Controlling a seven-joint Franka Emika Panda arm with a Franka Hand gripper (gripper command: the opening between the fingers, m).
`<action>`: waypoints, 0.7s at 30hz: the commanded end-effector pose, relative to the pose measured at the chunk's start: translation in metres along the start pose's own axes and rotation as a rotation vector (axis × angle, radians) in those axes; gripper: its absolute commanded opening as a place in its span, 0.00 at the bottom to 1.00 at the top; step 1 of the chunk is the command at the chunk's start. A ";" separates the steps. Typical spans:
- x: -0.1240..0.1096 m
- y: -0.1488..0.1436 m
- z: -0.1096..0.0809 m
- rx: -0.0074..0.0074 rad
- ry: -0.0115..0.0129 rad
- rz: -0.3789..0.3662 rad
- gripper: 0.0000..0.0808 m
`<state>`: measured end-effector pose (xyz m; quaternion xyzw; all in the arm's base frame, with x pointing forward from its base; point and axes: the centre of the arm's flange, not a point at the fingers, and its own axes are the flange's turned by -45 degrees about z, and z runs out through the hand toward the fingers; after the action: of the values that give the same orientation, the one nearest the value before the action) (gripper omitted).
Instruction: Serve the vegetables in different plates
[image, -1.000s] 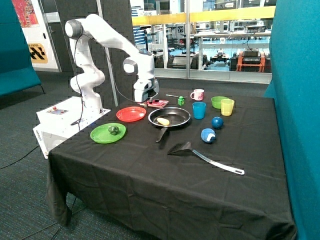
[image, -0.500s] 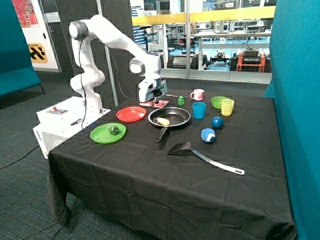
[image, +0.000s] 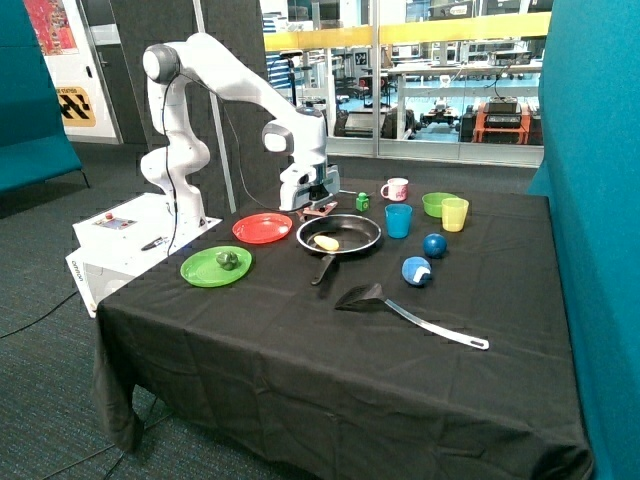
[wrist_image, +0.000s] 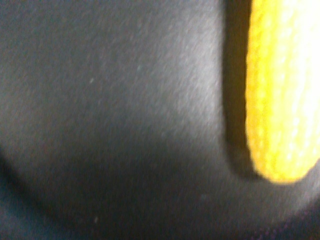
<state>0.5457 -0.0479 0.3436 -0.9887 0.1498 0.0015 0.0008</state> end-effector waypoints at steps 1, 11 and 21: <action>0.017 0.007 0.005 -0.0011 0.0032 0.005 0.94; 0.027 0.008 0.013 -0.0011 0.0032 -0.005 0.73; 0.032 0.004 0.020 -0.0011 0.0032 -0.017 0.58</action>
<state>0.5686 -0.0605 0.3303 -0.9891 0.1474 0.0007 -0.0011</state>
